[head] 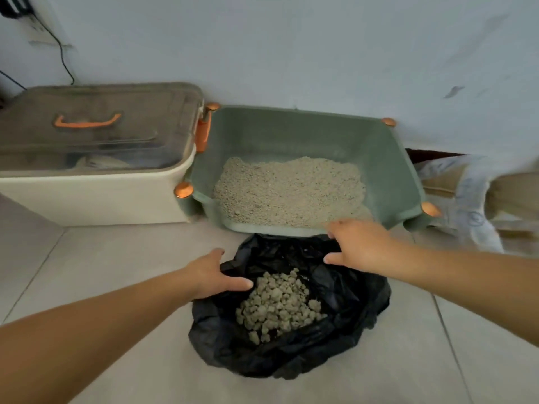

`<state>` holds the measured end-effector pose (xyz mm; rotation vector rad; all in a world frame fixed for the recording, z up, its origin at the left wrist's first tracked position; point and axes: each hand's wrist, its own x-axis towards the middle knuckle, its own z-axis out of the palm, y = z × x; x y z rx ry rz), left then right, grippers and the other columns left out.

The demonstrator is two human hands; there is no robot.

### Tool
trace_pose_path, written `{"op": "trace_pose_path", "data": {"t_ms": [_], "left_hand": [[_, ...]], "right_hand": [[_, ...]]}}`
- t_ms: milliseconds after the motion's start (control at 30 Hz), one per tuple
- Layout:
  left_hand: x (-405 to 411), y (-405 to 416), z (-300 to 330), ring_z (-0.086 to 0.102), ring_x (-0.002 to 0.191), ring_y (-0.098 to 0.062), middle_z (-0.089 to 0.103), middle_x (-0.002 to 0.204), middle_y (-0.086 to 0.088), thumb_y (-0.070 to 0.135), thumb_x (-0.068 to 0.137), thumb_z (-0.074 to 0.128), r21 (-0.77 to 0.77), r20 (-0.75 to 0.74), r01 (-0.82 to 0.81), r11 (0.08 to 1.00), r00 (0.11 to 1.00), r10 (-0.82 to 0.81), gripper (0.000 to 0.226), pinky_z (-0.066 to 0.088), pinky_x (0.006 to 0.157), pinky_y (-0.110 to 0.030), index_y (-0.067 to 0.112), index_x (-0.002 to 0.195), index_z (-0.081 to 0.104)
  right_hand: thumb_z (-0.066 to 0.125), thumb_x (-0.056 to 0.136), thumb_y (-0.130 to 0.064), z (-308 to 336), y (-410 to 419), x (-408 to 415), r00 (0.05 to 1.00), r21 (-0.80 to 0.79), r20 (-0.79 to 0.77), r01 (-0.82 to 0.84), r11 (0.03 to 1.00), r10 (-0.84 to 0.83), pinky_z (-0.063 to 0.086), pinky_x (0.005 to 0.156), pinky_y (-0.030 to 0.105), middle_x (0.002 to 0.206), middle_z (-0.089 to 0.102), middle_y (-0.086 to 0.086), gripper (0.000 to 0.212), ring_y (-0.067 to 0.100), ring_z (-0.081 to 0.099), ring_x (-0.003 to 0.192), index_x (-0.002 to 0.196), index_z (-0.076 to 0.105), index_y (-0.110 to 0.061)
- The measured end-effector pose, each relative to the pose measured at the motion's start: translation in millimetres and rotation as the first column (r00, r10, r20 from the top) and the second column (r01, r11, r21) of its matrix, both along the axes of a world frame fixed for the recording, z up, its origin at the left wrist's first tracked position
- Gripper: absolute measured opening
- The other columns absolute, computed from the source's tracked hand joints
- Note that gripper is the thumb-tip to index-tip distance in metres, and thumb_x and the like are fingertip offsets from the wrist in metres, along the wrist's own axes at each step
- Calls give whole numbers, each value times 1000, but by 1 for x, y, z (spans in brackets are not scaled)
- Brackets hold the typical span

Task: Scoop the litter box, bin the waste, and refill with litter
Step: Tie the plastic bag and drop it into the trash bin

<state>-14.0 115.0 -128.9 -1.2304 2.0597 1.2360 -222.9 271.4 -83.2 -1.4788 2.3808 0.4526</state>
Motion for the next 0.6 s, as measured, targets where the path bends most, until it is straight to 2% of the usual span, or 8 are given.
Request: {"op": "trace_pose_path", "data": {"t_ms": [67, 133, 200, 267, 367, 433, 500, 600], "left_hand": [[-4, 1, -2, 34, 137, -25, 30, 152, -6, 56, 68, 73, 27, 100, 118, 993, 988, -120, 107, 33, 108, -34, 18, 150, 14], [-6, 1, -3, 41, 132, -24, 39, 147, -4, 56, 66, 75, 45, 209, 234, 971, 948, -239, 100, 36, 109, -35, 18, 146, 27], [-9, -1, -1, 55, 118, -23, 56, 129, -4, 48, 65, 79, 138, 268, 263, 955, 918, -292, 79, 46, 101, -36, 14, 130, 50], [-15, -1, 7, 64, 99, -21, 65, 107, -4, 38, 67, 81, 227, 274, 253, 941, 910, -310, 51, 55, 89, -35, 12, 106, 60], [-28, -2, 28, 68, 91, -20, 72, 97, -4, 36, 59, 85, 328, 154, 220, 919, 947, -282, 44, 55, 90, -39, 15, 93, 65], [-38, -5, 47, 70, 91, -20, 75, 96, -3, 30, 53, 87, 420, 4, 149, 895, 986, -166, 47, 53, 92, -38, 16, 94, 68], [-49, -9, 64, 72, 85, -19, 76, 93, -6, 20, 63, 83, 472, -113, 111, 875, 991, -65, 35, 57, 84, -34, 11, 94, 68], [-65, -16, 84, 72, 72, -19, 75, 83, -10, 8, 72, 69, 466, -267, 77, 881, 962, 57, 18, 59, 69, -26, 3, 89, 66]], "right_hand": [[62, 84, -49, -8, 11, -3, 997, 104, -57, 65, 992, -60, 42, 69, 34, 114, 57, 8, 55, 28, 58, 103, 121, 45, -12], [68, 82, -38, -15, 17, -8, 985, 205, -35, 175, 963, -171, 43, 68, 33, 110, 59, 9, 51, 29, 60, 101, 118, 46, -10], [67, 83, -27, -18, 20, -13, 981, 293, 16, 179, 939, -192, 43, 63, 28, 86, 57, 4, 25, 24, 61, 85, 95, 53, -11], [60, 86, -23, -15, 16, -19, 980, 296, 80, 149, 944, -180, 36, 50, 23, 67, 45, 0, 26, 20, 51, 67, 67, 45, -14], [57, 88, -26, 1, 7, -27, 940, 157, 241, 209, 965, -243, 32, 50, 26, 65, 45, 1, 30, 22, 49, 72, 65, 43, -13], [60, 86, -26, 16, 1, -28, 846, -10, 442, 335, 942, -296, 37, 58, 27, 73, 53, 3, 20, 21, 53, 75, 76, 53, -11], [62, 84, -21, 30, -3, -24, 683, -148, 672, 503, 852, -286, 36, 61, 27, 76, 56, 4, 12, 19, 53, 72, 82, 56, -10], [60, 85, -17, 41, -13, -25, 555, -265, 810, 635, 725, -190, 32, 67, 30, 80, 50, 7, 8, 19, 48, 75, 86, 53, -12]]}}
